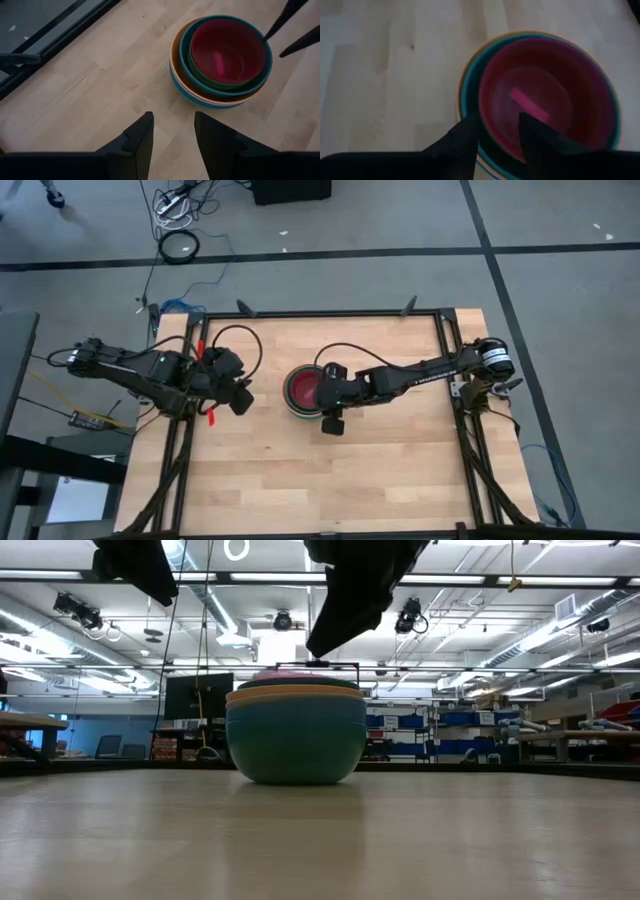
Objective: Nest bowls inside each other
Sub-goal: Return to Home Position
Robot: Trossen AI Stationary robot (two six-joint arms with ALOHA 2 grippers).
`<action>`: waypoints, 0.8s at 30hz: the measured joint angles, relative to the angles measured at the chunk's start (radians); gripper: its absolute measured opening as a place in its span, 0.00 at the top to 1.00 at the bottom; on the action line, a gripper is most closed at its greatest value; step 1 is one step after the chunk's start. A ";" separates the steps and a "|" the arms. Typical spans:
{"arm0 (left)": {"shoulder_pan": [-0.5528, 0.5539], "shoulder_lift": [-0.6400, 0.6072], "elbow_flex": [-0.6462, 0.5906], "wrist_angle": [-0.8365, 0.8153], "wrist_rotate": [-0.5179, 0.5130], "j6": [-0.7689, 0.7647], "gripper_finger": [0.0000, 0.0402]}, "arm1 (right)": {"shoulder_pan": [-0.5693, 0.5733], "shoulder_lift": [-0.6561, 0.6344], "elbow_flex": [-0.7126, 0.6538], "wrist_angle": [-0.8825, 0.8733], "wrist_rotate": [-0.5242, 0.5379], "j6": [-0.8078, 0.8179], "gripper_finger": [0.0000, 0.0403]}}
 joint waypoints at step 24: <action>0.000 0.000 0.000 0.157 0.000 0.134 0.62 | 0.084 -0.176 0.000 -0.027 0.172 -0.177 0.68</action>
